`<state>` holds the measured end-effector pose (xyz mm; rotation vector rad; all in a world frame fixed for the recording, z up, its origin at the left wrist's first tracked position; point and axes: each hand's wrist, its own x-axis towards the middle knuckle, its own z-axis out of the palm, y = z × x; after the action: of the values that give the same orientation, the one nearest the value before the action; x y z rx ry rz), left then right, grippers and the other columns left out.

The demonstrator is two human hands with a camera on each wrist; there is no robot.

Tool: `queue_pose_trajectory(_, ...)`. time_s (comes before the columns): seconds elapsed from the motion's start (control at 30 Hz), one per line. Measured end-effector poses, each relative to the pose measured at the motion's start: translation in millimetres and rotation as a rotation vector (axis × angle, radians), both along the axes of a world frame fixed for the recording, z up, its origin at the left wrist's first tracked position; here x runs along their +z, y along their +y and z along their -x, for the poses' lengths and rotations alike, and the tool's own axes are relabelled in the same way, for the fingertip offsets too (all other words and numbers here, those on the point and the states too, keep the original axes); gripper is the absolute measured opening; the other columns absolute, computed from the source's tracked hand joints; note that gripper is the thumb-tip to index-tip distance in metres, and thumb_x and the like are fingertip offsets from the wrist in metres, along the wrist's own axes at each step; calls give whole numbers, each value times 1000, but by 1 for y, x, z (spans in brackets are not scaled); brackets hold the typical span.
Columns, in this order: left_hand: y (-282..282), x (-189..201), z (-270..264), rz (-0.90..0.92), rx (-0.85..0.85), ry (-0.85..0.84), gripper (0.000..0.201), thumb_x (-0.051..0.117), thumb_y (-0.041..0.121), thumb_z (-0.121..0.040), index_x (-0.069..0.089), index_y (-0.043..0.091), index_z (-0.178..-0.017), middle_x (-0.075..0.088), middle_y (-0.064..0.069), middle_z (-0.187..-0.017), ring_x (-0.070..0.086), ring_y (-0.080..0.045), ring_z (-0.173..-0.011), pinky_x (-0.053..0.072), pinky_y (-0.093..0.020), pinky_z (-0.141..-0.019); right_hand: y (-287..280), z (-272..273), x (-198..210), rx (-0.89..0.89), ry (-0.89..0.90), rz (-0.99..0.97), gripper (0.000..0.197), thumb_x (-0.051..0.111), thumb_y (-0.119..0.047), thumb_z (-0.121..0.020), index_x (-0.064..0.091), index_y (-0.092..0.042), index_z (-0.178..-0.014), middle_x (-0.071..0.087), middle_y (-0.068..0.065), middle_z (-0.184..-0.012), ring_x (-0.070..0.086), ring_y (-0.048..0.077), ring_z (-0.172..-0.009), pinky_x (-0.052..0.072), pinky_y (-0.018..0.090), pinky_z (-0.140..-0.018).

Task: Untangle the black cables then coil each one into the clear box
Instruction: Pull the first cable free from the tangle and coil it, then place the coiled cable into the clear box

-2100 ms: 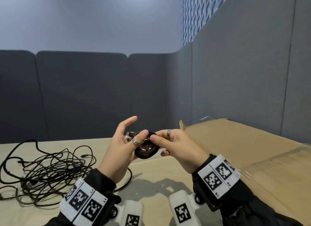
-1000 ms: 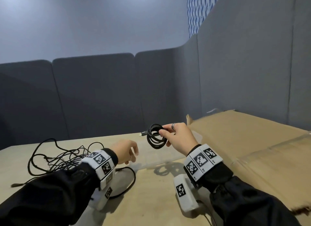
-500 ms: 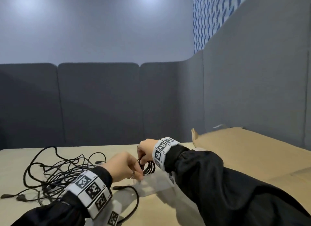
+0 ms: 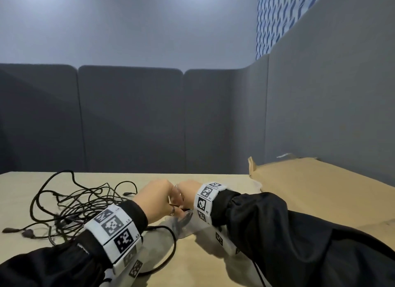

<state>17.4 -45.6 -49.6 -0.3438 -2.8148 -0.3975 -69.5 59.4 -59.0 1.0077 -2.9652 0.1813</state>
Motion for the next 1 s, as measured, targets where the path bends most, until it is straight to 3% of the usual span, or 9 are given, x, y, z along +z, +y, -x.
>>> queue_pose_trajectory(0.07, 5, 0, -1, 74, 20, 50, 23, 74, 33, -77, 69, 24, -96, 50, 10, -96, 51, -11, -90, 34, -18, -73, 0, -1, -2, 10, -19, 3, 12, 65, -10, -83, 67, -5, -94, 56, 4, -75, 53, 24, -75, 39, 25, -61)
queue_pose_trajectory(0.17, 12, 0, -4, 212, 24, -58, 29, 59, 34, -90, 67, 18, -113, 61, 1, -111, 56, -17, -105, 38, -20, -82, 9, -2, 2, 14, -61, 33, 13, 67, -15, -83, 61, -11, -72, 50, -3, -62, 49, 17, -60, 36, 21, -51)
queue_pose_trajectory(0.27, 12, 0, -5, 279, 6, -142, 30, 48, 33, -97, 66, 19, -117, 65, -5, -115, 58, -20, -103, 36, -21, -80, 15, -5, 13, 56, -148, -30, 18, 57, -17, -92, 68, -4, -99, 53, -5, -66, 48, 12, -59, 39, 20, -57)
queue_pose_trajectory(0.33, 10, -1, -4, 316, -13, -185, 30, 45, 30, -98, 66, 19, -116, 66, -7, -111, 54, -20, -92, 36, -22, -78, 17, -7, 19, 85, -183, -133, 27, 50, -10, -95, 62, -4, -118, 58, 0, -82, 49, 14, -66, 40, 20, -60)
queue_pose_trajectory(0.47, 4, -3, 2, 321, -63, -249, 27, 43, 29, -99, 65, 18, -109, 64, -4, -103, 50, -16, -87, 38, -25, -78, 18, -16, 25, 131, -122, -290, 31, 51, -13, -94, 59, -8, -124, 56, 4, -96, 48, 20, -81, 38, 22, -63)
queue_pose_trajectory(0.57, 2, -5, 5, 306, -104, -256, 28, 43, 28, -99, 66, 15, -109, 57, -1, -115, 46, -12, -94, 36, -23, -86, 16, -21, 24, 117, 57, -391, 34, 55, -18, -93, 58, -8, -125, 55, 9, -107, 48, 24, -94, 39, 29, -76)
queue_pose_trajectory(0.73, 0, -6, 4, 381, -106, -210, 31, 41, 35, -99, 67, 21, -110, 47, 1, -100, 40, -15, -98, 34, -26, -87, 19, -17, 15, 67, 51, -127, 33, 68, -14, -84, 62, -12, -117, 65, 7, -112, 54, 20, -89, 44, 28, -80)
queue_pose_trajectory(0.87, 1, -4, 5, 398, -140, -167, 27, 43, 30, -98, 65, 17, -105, 53, -1, -91, 43, -15, -85, 33, -23, -76, 29, -17, 16, 118, 59, -60, 23, 61, -10, -87, 65, -15, -109, 70, 2, -105, 59, 17, -87, 46, 26, -80)
queue_pose_trajectory(1.0, 1, -6, 5, 337, -71, -231, 21, 38, 31, -99, 56, 21, -102, 53, 2, -89, 55, -21, -93, 37, -28, -74, 38, -17, 23, 126, -15, -75, 29, 52, -3, -89, 55, -19, -113, 71, -2, -104, 57, 15, -84, 40, 23, -72)
